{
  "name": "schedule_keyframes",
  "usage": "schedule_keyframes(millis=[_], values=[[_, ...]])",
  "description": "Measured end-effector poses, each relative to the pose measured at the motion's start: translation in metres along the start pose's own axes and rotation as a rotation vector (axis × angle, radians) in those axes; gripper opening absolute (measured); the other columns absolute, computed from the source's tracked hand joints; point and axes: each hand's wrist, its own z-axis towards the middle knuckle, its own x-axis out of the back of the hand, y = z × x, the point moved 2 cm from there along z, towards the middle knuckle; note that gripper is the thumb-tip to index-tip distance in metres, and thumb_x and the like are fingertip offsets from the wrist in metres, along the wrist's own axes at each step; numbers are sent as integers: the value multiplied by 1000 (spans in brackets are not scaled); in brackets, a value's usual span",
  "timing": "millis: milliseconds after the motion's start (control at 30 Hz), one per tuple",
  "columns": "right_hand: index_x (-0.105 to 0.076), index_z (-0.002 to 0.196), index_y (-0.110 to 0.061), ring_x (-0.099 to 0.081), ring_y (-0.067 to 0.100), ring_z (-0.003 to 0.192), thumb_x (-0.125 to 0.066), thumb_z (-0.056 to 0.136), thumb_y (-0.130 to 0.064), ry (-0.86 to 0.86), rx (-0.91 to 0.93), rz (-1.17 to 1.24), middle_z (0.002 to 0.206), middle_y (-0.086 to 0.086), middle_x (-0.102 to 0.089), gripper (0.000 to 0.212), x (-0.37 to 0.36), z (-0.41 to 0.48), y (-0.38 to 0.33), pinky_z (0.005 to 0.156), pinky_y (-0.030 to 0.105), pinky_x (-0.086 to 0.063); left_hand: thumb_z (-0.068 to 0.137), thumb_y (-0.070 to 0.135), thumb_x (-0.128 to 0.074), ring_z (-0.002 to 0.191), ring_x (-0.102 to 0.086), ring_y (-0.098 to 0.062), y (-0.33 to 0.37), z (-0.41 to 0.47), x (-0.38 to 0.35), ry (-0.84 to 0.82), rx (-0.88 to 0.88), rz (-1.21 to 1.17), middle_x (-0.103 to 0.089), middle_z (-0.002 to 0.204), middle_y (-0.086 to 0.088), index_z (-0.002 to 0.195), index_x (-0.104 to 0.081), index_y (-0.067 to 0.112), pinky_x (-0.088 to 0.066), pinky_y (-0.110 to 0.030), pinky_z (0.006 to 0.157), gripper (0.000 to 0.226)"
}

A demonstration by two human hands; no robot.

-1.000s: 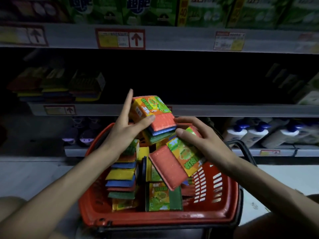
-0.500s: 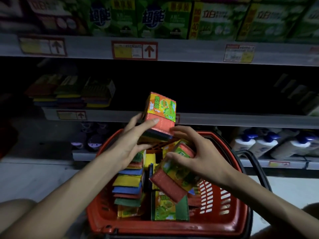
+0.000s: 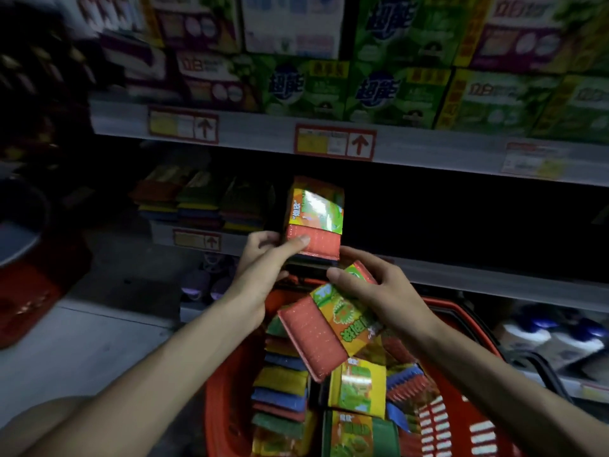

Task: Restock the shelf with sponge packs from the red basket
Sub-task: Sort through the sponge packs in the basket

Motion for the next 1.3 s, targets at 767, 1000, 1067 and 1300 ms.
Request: schedule_keyframes(millis=[767,1000,1067,1300], values=[[-31,157,-32,-69,-12,83,-80,80,-44,42,-60,-5,122,-26,-54,92,-44,65,4,63,11,-54,93,27,-74,99,-71,-28,7,60,21,112,-48,177,-75,92,-12,85,-69,21,-54,-53,96,11],[-44,151,-29,-78,14,84,-83,78,-41,15,-129,16,110,-1,-74,84,-34,81,5,70,28,-61,96,14,-66,115,-66,-26,2,67,22,119,-24,186,-63,122,-1,142,-58,10,-51,-47,106,47],[-47,148,-24,-78,16,82,-83,79,-40,21,-145,20,107,2,-75,80,-34,85,5,69,30,-61,95,15,-66,122,-62,-24,3,66,21,115,-19,212,-62,135,-1,142,-58,12,-50,-43,107,48],[-54,105,-43,-77,13,75,-83,81,-33,23,-139,60,91,-5,-77,40,-41,94,7,59,22,-58,96,7,-62,79,-51,-15,2,66,21,118,35,296,-47,74,11,74,-45,28,-40,-32,80,35]])
